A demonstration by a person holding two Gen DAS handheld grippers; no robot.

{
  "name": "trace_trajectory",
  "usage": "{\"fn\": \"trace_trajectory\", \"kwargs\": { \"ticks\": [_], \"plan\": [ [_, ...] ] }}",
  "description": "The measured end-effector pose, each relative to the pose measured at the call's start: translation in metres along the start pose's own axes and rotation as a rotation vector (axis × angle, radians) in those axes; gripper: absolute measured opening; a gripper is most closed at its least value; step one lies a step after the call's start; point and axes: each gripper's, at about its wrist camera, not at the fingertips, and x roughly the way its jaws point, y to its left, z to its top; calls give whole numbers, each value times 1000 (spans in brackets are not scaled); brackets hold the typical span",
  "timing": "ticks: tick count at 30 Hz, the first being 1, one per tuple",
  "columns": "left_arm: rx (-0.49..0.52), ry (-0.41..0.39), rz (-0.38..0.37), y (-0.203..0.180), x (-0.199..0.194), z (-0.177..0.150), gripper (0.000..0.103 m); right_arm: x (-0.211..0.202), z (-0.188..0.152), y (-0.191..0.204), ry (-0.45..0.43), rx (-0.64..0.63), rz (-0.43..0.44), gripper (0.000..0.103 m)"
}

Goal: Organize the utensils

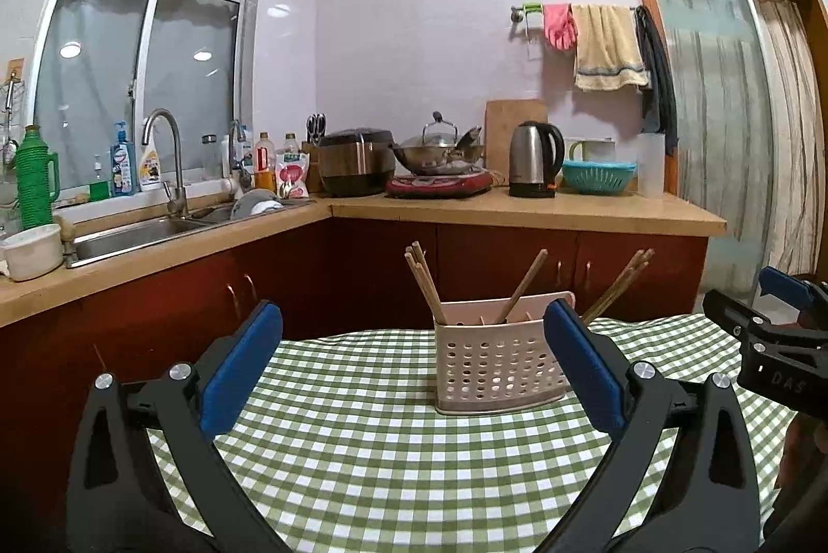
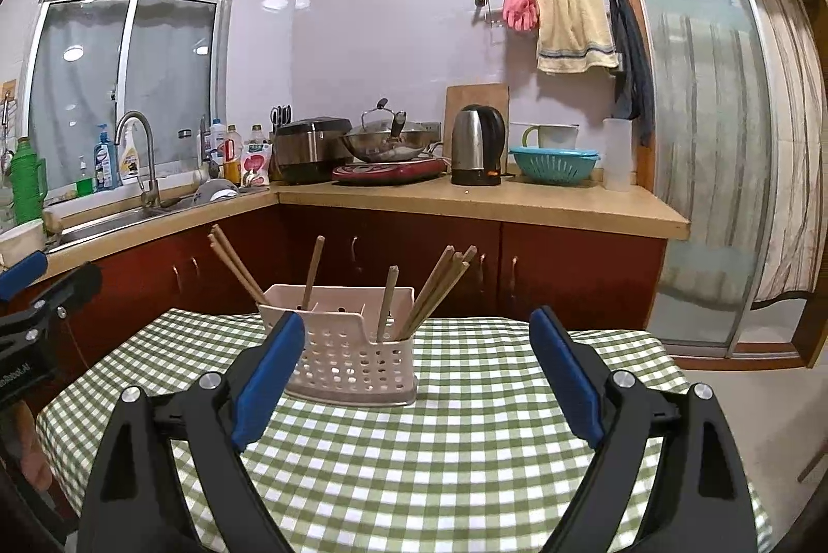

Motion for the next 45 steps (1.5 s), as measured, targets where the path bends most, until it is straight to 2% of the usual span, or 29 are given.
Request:
{"fn": "trace_trajectory", "kwargs": {
  "ticks": [9, 17, 45],
  "plan": [
    [14, 0, 12, 1, -44, 6, 99, -44, 6, -2, -27, 10, -5, 86],
    [15, -3, 18, 3, -65, 8, 99, -71, 13, -2, -67, 8, -12, 86],
    [-19, -7, 19, 10, -79, 6, 99, -84, 12, 4, -87, 4, -8, 86]
  ]
}}
